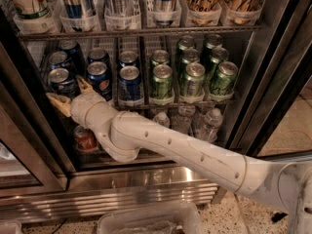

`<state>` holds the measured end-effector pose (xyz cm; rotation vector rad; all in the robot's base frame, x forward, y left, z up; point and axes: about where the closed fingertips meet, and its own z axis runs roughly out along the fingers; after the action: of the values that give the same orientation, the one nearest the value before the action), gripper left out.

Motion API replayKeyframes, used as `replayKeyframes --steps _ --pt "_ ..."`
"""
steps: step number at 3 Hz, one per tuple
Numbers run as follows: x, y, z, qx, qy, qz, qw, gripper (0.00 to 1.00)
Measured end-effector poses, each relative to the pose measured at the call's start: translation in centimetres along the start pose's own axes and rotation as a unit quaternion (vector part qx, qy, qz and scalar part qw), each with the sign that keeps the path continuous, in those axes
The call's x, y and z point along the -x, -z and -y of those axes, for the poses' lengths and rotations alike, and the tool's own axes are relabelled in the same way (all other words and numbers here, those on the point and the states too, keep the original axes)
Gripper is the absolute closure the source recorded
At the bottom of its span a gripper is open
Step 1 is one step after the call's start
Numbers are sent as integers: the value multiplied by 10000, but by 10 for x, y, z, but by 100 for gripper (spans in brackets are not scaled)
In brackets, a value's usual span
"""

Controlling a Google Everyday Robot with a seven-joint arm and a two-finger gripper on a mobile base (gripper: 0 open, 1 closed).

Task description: Pick pepsi can from middle shelf of fridge

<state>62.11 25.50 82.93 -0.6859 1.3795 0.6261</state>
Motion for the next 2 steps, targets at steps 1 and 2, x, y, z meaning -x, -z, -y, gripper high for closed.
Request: replayKeyframes --steps 1,2 --pt "-1 -2 0 26 -9 -14 10000 28" --pt "-1 -2 0 26 -9 -14 10000 54"
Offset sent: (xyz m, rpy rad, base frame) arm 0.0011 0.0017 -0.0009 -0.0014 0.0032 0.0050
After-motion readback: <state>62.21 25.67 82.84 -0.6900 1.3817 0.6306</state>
